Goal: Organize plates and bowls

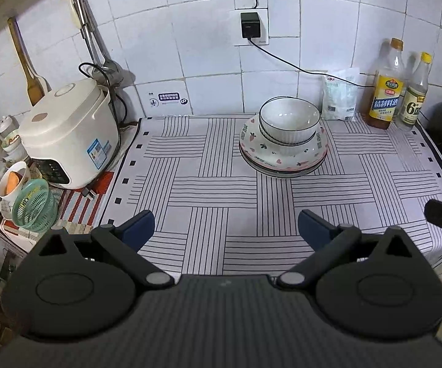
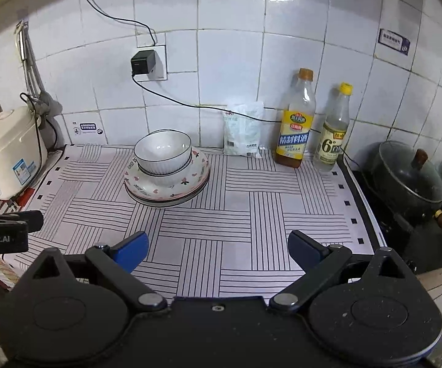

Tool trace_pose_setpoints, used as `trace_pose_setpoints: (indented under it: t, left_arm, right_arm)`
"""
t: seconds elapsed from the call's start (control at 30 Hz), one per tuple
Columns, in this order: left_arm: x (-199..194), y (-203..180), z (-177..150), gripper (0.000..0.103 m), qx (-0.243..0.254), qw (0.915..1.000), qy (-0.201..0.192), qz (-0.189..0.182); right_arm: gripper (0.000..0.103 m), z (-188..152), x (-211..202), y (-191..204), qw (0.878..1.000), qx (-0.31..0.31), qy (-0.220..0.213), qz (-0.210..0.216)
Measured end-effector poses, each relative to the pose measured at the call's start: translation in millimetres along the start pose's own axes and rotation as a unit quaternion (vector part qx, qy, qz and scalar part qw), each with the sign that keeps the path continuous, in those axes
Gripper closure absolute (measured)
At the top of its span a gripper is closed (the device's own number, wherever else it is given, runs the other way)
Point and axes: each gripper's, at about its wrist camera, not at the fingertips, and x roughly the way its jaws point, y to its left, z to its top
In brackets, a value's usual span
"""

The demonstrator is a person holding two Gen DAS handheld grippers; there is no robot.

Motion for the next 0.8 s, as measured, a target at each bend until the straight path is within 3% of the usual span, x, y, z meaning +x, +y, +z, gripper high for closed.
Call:
trace_pose_setpoints:
  t: [0.8]
  left_arm:
    - [-1.2, 2.9, -2.4, 0.002, 0.002, 1.0000, -0.006, -0.004]
  right_arm:
    - [0.004, -0.3, 0.0, -2.1, 1.000, 0.004, -0.004, -0.002]
